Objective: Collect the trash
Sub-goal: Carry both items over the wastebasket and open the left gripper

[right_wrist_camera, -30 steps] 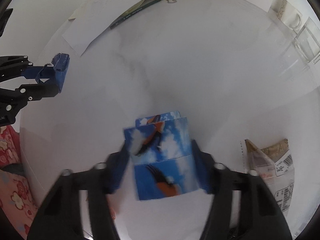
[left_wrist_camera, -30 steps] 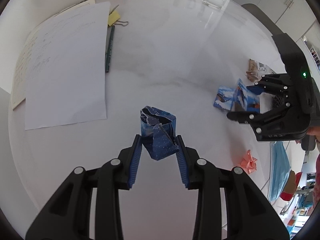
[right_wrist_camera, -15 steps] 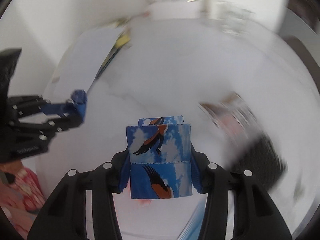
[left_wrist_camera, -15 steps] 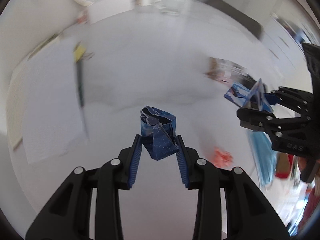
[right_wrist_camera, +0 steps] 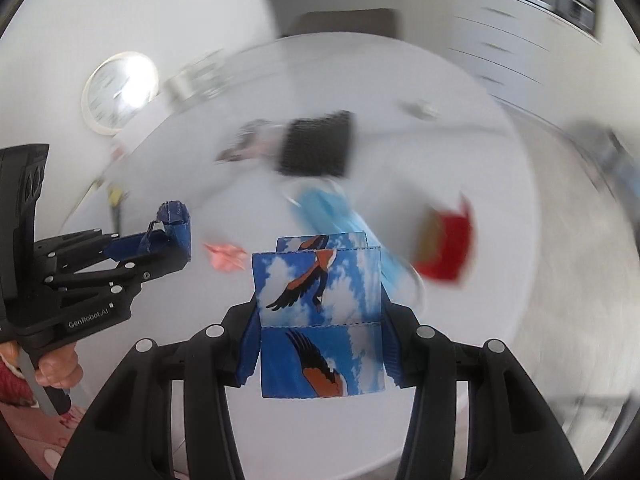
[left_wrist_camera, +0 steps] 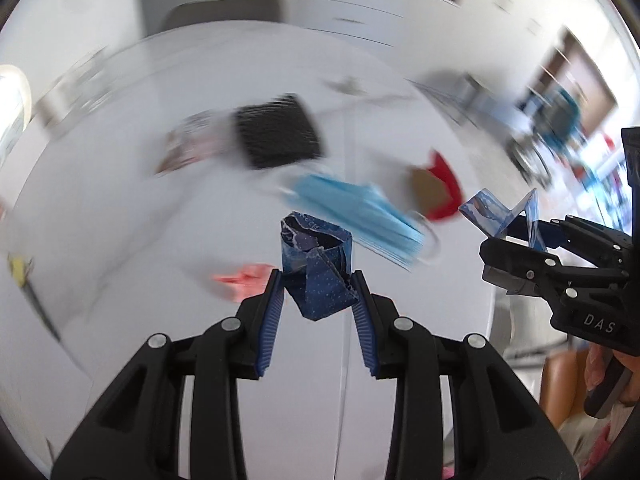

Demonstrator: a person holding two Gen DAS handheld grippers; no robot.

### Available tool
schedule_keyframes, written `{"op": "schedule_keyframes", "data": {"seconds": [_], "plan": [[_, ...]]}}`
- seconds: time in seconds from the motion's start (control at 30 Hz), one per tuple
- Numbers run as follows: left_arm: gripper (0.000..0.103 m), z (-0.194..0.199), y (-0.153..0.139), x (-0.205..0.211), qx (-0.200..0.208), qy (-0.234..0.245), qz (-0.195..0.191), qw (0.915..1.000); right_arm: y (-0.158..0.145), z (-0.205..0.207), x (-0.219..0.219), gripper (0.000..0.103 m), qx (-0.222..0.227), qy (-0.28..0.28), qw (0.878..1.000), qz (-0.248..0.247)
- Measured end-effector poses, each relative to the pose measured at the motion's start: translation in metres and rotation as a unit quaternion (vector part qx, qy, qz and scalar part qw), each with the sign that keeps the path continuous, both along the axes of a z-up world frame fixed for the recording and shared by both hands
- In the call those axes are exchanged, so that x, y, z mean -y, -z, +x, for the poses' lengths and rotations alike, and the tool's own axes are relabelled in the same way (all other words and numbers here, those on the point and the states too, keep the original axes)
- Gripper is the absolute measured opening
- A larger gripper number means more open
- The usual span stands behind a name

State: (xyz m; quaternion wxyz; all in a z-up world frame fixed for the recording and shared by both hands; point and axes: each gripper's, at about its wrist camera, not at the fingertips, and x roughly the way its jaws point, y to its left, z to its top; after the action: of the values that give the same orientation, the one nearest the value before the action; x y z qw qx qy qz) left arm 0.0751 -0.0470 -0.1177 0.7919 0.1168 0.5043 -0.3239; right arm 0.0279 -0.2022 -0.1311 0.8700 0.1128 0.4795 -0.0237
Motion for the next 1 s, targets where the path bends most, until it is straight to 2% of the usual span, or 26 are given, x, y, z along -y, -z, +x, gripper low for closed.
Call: {"op": "schedule_keyframes", "data": {"seconds": [0.17,0.37,0.47,0.57,0.7,1.0], "plan": [[0.034,-0.036,0.0,0.03,-0.003,0.079,-0.005,0.9968,0.002,-0.055,0.007,0.05,0.005,0.086,0.996,0.003],[0.034,-0.073,0.001,0.073,-0.003,0.14,0.0,0.9901,0.001,-0.103,0.033,0.05,0.009,0.143,0.99,0.006],[0.034,-0.087,0.004,0.102,0.002,0.161,0.003,0.9869,0.007,-0.121,0.06,0.05,0.008,0.166,0.986,0.009],[0.034,-0.102,0.008,0.139,0.003,0.174,0.003,0.9847,0.014,-0.137,0.088,0.05,0.003,0.176,0.984,0.012],[0.034,-0.117,0.02,0.189,-0.019,0.179,0.006,0.9837,0.023,-0.153,0.136,0.05,-0.005,0.177,0.984,0.014],[0.034,-0.147,0.068,0.296,-0.043,0.19,0.037,0.9802,0.042,-0.164,0.233,0.05,-0.019,0.164,0.986,0.019]]}}
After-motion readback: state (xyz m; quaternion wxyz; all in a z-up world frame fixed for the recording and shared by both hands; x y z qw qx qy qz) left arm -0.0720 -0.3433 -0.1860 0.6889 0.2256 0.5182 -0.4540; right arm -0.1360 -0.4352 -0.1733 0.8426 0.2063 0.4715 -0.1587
